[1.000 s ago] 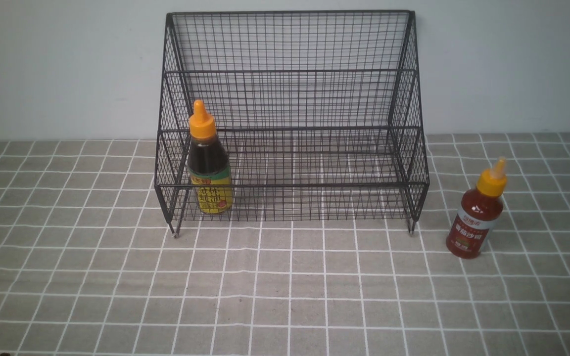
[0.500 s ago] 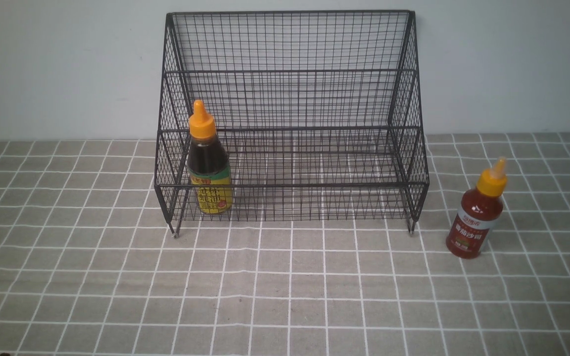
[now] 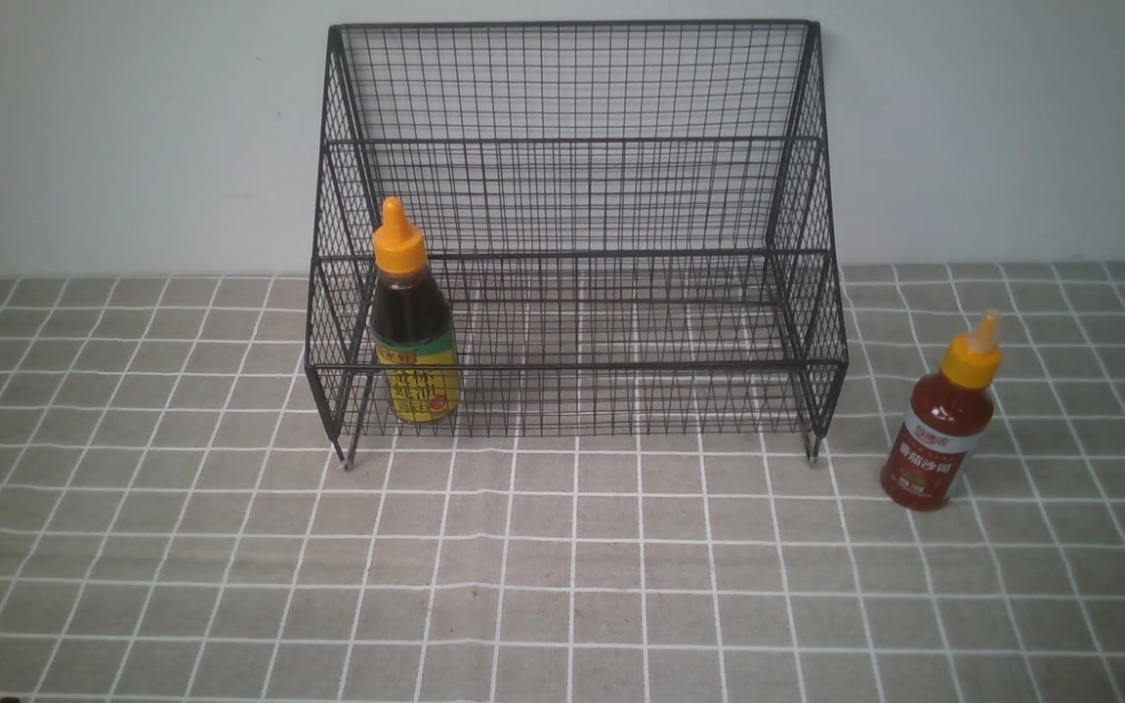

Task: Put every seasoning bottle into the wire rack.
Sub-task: Use the right arm to grab the condiment bottle closest to it

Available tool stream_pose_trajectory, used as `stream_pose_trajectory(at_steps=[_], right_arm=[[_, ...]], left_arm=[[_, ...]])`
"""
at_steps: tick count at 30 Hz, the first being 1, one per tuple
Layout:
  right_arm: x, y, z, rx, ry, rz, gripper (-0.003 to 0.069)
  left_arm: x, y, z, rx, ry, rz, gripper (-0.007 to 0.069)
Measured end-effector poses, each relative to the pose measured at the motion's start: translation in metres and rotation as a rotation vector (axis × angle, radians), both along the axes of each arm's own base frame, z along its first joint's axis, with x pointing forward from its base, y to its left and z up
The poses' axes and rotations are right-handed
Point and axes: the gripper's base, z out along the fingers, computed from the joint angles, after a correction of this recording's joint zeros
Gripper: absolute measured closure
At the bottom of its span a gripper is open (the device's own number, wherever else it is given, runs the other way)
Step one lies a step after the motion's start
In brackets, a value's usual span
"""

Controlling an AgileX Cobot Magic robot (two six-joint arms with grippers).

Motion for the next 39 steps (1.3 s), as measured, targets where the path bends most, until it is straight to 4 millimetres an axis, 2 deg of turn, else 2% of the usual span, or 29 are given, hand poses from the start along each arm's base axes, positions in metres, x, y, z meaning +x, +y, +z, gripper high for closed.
stream_pose_trajectory(at_steps=[2, 7, 10, 16, 19, 22, 24, 25, 27, 28, 30, 31, 32, 35, 36, 38, 39], right_arm=[[0.001, 0.001, 0.004, 0.073, -0.06, 0.002, 0.0673], [0.001, 0.0, 0.026, 0.459, -0.301, -0.014, 0.0673], [0.0, -0.002, 0.032, 0.596, -0.373, -0.028, 0.0673], [-0.001, -0.006, 0.04, 0.646, -0.463, -0.038, 0.0673], [-0.005, -0.009, 0.053, 0.692, -0.569, -0.035, 0.0673], [-0.01, -0.005, 0.086, 0.659, -0.559, 0.01, 0.0673], [-0.005, 0.001, 0.114, 0.581, -0.447, 0.03, 0.0673], [0.001, 0.004, 0.133, 0.524, -0.336, 0.03, 0.0673], [0.019, 0.007, 0.154, 0.427, -0.127, 0.019, 0.0673], [0.025, 0.007, 0.154, 0.415, -0.089, 0.015, 0.0673], [0.05, 0.011, 0.171, 0.268, 0.161, 0.037, 0.0673], [0.052, 0.011, 0.177, 0.257, 0.165, 0.043, 0.0673], [0.073, 0.014, 0.186, 0.181, 0.307, 0.075, 0.0673], [0.114, 0.019, 0.207, 0.096, 0.505, 0.153, 0.0673], [0.12, 0.019, 0.206, 0.094, 0.529, 0.156, 0.0673], [0.148, 0.022, 0.21, 0.067, 0.621, 0.189, 0.0669], [0.169, 0.025, 0.211, 0.043, 0.675, 0.219, 0.0665]], left_arm=[[0.0, 0.0, 0.0, 0.0, 0.0, 0.0, 0.0631], [0.0, 0.0, 0.0, 0.0, 0.0, 0.0, 0.0631], [0.0, 0.0, 0.0, 0.0, 0.0, 0.001, 0.0631], [0.0, 0.0, 0.0, 0.0, 0.0, 0.001, 0.0631], [0.0, 0.0, 0.0, 0.0, 0.0, 0.001, 0.0631], [0.0, 0.0, 0.0, 0.0, -0.001, 0.001, 0.0631], [0.0, 0.0, 0.0, 0.0, -0.001, 0.001, 0.0631], [0.0, 0.0, 0.0, 0.0, -0.001, 0.001, 0.0631], [0.0, 0.0, 0.0, 0.0, -0.001, 0.001, 0.0631], [0.0, 0.0, 0.0, 0.0, -0.001, 0.001, 0.0631], [0.0, 0.0, 0.0, 0.0, -0.002, 0.001, 0.0631], [0.0, 0.0, 0.0, 0.0, -0.002, 0.001, 0.0631], [0.0, 0.0, 0.0, 0.0, -0.002, 0.001, 0.0631], [0.0, 0.0, 0.0, 0.0, -0.002, 0.001, 0.0631], [0.0, 0.0, 0.0, 0.0, -0.002, 0.001, 0.0631], [0.0, 0.0, 0.0, 0.0, -0.002, 0.001, 0.0631], [0.0, 0.0, 0.0, 0.0, -0.002, 0.001, 0.0631]])
